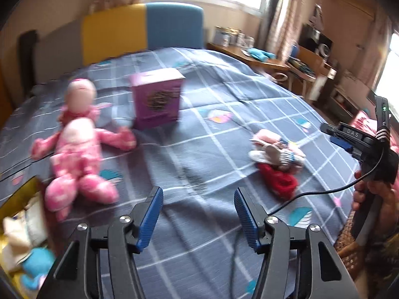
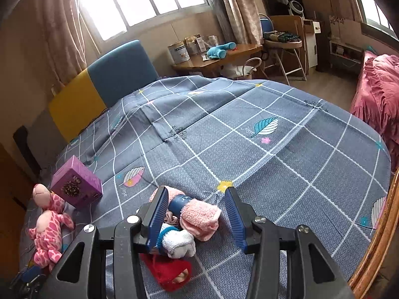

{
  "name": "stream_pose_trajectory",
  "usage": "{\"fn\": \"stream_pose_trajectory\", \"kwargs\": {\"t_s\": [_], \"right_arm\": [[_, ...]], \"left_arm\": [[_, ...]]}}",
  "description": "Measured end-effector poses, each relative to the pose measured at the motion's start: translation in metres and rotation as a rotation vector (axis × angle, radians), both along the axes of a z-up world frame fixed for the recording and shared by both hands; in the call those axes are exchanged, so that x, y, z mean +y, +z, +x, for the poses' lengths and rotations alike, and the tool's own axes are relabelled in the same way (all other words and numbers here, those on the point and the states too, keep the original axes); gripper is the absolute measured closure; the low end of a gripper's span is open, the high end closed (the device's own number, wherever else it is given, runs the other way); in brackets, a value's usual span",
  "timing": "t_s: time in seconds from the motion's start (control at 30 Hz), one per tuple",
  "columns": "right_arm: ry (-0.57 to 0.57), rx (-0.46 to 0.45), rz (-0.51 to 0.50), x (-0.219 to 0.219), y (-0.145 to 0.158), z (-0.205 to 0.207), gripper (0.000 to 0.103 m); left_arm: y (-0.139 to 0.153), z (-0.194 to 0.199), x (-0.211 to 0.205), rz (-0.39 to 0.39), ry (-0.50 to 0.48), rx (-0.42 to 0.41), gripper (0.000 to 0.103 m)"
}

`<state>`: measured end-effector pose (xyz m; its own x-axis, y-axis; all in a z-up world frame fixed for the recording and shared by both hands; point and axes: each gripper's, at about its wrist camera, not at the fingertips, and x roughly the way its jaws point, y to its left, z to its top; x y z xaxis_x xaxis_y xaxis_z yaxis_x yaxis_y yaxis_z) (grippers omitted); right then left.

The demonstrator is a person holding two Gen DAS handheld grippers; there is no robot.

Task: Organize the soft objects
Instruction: 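Move both tools back toward the gloves and socks, then grasp the white knit gloves with the left tool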

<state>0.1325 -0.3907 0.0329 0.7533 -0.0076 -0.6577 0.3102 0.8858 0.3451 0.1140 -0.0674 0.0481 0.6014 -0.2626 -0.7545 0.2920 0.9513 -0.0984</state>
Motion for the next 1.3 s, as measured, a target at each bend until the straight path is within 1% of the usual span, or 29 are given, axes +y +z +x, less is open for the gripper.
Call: {"fn": "stream_pose_trajectory", "kwargs": {"t_s": [0.13,0.2,0.23,0.27,0.3,0.33,0.4,0.53,0.63,0.73,0.77,0.8,0.83,0.87,0.9,0.93,1.03,1.1,1.2,1.27,1.3], "right_arm": [[-0.024,-0.045,0.023,-0.006,0.005,-0.006,0.056],[-0.03,-0.056,0.05,-0.01,0.005,-0.007,0.056],[-0.03,-0.06,0.067,-0.011,0.004,-0.007,0.056],[-0.03,-0.063,0.08,-0.013,0.004,-0.007,0.056],[-0.031,-0.068,0.09,-0.014,0.004,-0.008,0.056],[-0.031,-0.074,0.099,-0.015,0.004,-0.008,0.056],[-0.037,-0.083,0.116,-0.018,0.004,-0.009,0.056],[-0.045,-0.094,0.159,-0.024,0.002,-0.01,0.056],[-0.042,-0.096,0.178,-0.025,0.001,-0.01,0.056],[-0.037,-0.095,0.188,-0.025,-0.001,-0.01,0.056],[-0.035,-0.093,0.19,-0.025,-0.002,-0.009,0.056],[-0.034,-0.092,0.191,-0.025,-0.002,-0.009,0.056],[-0.033,-0.091,0.19,-0.025,-0.002,-0.009,0.055],[-0.032,-0.093,0.19,-0.026,-0.002,-0.009,0.055],[-0.031,-0.094,0.188,-0.025,-0.002,-0.009,0.055],[-0.03,-0.096,0.187,-0.025,-0.002,-0.009,0.055],[-0.023,-0.095,0.182,-0.024,-0.002,-0.009,0.056],[-0.012,-0.093,0.172,-0.022,-0.001,-0.008,0.056],[0.015,-0.084,0.157,-0.016,-0.001,-0.006,0.056],[0.047,-0.071,0.147,-0.011,-0.001,-0.003,0.056],[0.071,-0.06,0.145,-0.007,-0.002,-0.001,0.056]], "left_arm": [[-0.011,0.022,-0.048,-0.032,-0.085,0.056,0.043],[-0.016,0.032,-0.07,-0.021,-0.111,0.067,0.043],[-0.018,0.036,-0.081,-0.015,-0.131,0.071,0.041],[-0.02,0.04,-0.093,-0.011,-0.152,0.078,0.037],[-0.022,0.044,-0.106,-0.011,-0.17,0.084,0.028],[-0.023,0.047,-0.117,-0.011,-0.183,0.081,0.021],[-0.026,0.051,-0.137,0.012,-0.201,0.059,0.021],[-0.036,0.06,-0.173,0.044,-0.281,0.066,0.019],[-0.051,0.068,-0.197,0.108,-0.316,0.078,0.019],[-0.064,0.073,-0.212,0.153,-0.335,0.094,0.019],[-0.069,0.075,-0.216,0.168,-0.339,0.098,0.023],[-0.075,0.076,-0.218,0.176,-0.344,0.107,0.039],[-0.081,0.078,-0.221,0.167,-0.365,0.132,0.049],[-0.085,0.078,-0.222,0.155,-0.385,0.149,0.053],[-0.087,0.076,-0.222,0.151,-0.385,0.14,0.061],[-0.086,0.073,-0.221,0.142,-0.383,0.122,0.064],[-0.075,0.067,-0.206,0.101,-0.375,0.092,0.065],[-0.06,0.064,-0.188,0.057,-0.349,0.069,0.065],[-0.04,0.06,-0.153,-0.026,-0.293,0.059,0.065],[-0.032,0.053,-0.131,-0.032,-0.258,0.034,0.065],[-0.029,0.05,-0.119,-0.019,-0.235,0.026,0.065]]}}
